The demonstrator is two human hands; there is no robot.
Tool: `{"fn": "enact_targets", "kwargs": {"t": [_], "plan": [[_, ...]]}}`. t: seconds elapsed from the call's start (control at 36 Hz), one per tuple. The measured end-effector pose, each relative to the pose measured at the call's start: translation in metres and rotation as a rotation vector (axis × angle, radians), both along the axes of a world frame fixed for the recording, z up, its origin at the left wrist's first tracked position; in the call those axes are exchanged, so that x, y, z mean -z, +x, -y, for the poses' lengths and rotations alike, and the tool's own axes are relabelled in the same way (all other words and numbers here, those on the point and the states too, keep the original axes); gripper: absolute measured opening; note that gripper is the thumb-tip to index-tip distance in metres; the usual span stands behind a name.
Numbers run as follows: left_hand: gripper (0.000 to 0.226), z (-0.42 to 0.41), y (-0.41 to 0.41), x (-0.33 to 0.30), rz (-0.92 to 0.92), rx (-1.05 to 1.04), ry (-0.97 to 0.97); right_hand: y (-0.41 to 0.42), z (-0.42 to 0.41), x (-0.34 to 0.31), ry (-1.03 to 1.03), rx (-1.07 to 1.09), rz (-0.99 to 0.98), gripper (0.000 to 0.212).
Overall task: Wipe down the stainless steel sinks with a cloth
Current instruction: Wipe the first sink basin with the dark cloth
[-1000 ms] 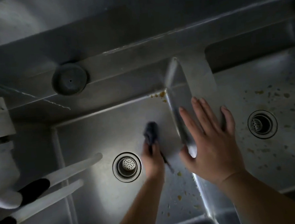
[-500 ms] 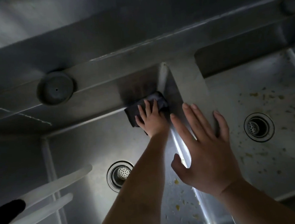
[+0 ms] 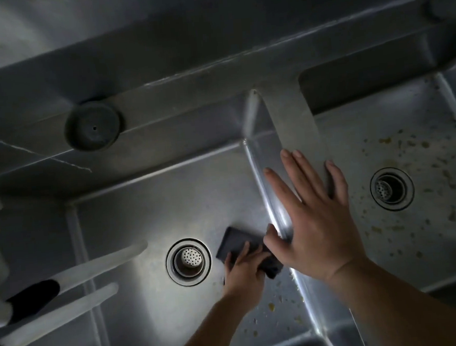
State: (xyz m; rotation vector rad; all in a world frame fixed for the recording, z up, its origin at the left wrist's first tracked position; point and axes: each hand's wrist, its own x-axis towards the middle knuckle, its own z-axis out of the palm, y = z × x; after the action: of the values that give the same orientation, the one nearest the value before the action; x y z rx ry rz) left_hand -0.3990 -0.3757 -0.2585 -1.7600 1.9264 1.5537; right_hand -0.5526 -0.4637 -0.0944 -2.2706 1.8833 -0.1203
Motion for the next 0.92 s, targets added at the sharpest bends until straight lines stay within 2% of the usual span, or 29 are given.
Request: {"fn": "enact_targets", "kwargs": {"t": [0.08, 0.17, 0.22, 0.28, 0.36, 0.42, 0.5, 0.56, 0.64, 0.75, 0.92], "plan": [[0.024, -0.003, 0.007, -0.027, -0.184, -0.447, 0.273, 0.0, -0.001, 0.0, 0.001, 0.003, -0.008, 0.082], [0.02, 0.013, 0.021, -0.048, -0.341, -0.911, 0.345, -0.001, 0.0, 0.002, -0.01, 0.003, -0.001, 0.083], [0.019, 0.034, 0.032, -0.058, -0.39, -1.167, 0.23, -0.001, 0.0, 0.004, -0.015, -0.003, -0.003, 0.085], [0.021, 0.061, 0.044, -0.062, -0.354, -1.25, -0.006, -0.002, 0.0, 0.005, -0.027, -0.002, -0.005, 0.086], [0.028, 0.105, 0.059, -0.051, -0.282, -1.108, -0.281, -0.002, -0.001, 0.006, -0.052, 0.008, 0.006, 0.085], [0.046, 0.132, 0.066, -0.032, -0.031, -0.811, -0.394, -0.002, -0.001, 0.005, -0.058, 0.01, 0.012, 0.084], [0.059, 0.148, 0.062, 0.002, 0.274, -0.356, -0.363, -0.002, -0.001, 0.005, -0.054, 0.003, 0.001, 0.084], [0.062, 0.14, 0.055, 0.019, 0.387, -0.232, -0.323, -0.003, -0.001, 0.006, -0.053, 0.0, -0.008, 0.085], [0.062, 0.117, 0.044, 0.028, 0.387, -0.198, -0.346, -0.002, -0.001, 0.005, -0.058, -0.001, -0.005, 0.084], [0.058, 0.054, 0.019, 0.027, 0.333, 0.005, -0.345, 0.0, -0.001, 0.002, -0.054, 0.001, -0.01, 0.082], [0.058, -0.047, -0.033, 0.02, 0.188, 0.189, -0.284, 0.001, -0.001, 0.003, -0.024, 0.01, -0.077, 0.085]]}}
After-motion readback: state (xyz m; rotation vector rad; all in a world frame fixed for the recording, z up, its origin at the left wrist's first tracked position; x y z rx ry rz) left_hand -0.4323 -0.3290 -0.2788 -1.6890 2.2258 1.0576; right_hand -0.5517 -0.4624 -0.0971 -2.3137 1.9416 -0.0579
